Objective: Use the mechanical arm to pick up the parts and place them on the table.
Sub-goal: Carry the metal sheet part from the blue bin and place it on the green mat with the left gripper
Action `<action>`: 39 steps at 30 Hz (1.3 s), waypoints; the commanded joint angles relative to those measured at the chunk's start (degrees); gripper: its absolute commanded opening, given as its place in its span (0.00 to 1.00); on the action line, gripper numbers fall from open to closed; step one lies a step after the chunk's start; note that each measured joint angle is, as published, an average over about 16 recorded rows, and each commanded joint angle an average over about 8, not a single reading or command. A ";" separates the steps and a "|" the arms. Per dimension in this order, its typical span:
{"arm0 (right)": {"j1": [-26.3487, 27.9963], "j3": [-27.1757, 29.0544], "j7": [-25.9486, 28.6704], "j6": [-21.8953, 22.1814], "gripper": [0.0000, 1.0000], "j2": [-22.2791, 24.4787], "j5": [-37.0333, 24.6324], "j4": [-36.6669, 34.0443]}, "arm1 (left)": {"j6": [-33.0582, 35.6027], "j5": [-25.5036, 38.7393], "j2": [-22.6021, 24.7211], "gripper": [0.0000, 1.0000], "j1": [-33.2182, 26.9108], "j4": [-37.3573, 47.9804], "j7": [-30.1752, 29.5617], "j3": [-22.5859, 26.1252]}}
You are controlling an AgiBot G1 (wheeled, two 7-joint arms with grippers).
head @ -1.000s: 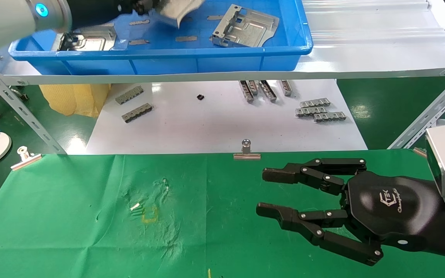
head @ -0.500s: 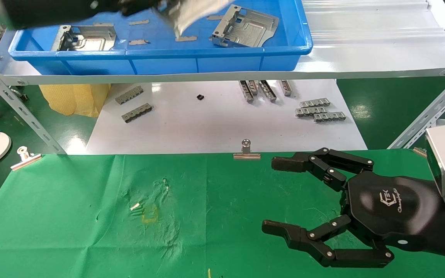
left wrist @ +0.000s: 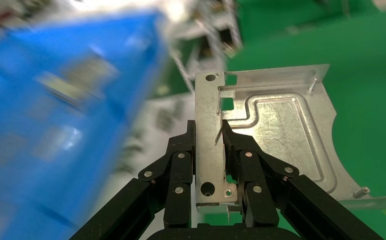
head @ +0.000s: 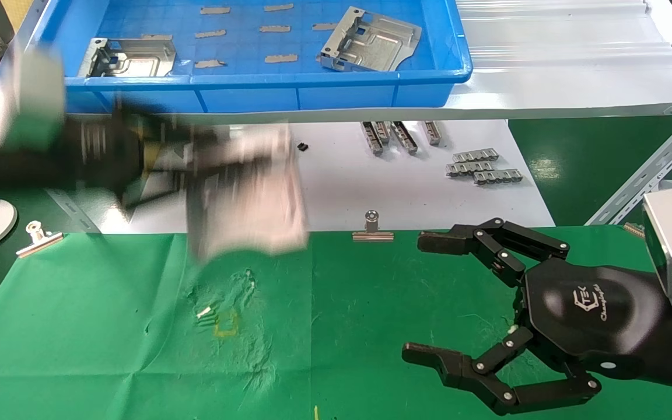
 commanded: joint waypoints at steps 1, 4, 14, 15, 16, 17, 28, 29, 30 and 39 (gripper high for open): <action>0.00 0.00 0.00 0.00 1.00 0.00 0.00 0.00 | -0.05 -2.42 -2.84 0.00 4.44 -5.82 0.57 2.17; 0.00 0.00 0.00 0.00 1.00 0.00 0.00 0.00 | -0.78 -3.06 -3.85 0.00 9.30 -6.83 5.44 5.00; 0.00 0.00 0.00 0.00 1.00 0.00 0.00 0.00 | -6.29 1.50 -0.86 0.01 12.77 3.75 23.78 8.36; 0.00 0.00 0.00 0.00 1.00 0.00 0.00 0.00 | -6.77 1.97 -0.52 0.06 12.55 4.76 24.78 8.52; 0.00 0.00 0.00 0.00 1.00 0.00 0.00 0.00 | -7.18 2.37 -0.14 0.19 12.30 5.78 25.60 8.66; 0.00 0.00 0.00 0.00 1.00 0.00 0.00 0.00 | -7.49 2.69 0.24 0.31 12.02 6.75 26.33 8.78; 0.00 0.00 0.00 0.00 1.00 0.00 0.00 0.00 | -9.66 3.79 3.47 1.00 9.71 13.98 30.91 9.05; 0.00 0.00 0.00 0.00 1.00 0.00 0.00 0.00 | -9.57 3.83 3.68 1.00 9.60 14.41 31.13 9.07; 0.00 0.00 0.00 0.00 1.00 0.00 0.00 0.00 | -9.30 3.85 3.85 1.00 9.48 14.73 31.41 9.10; 0.00 0.00 0.00 0.00 1.00 0.00 0.00 0.00 | -2.35 0.84 4.39 1.00 9.17 18.02 29.49 7.85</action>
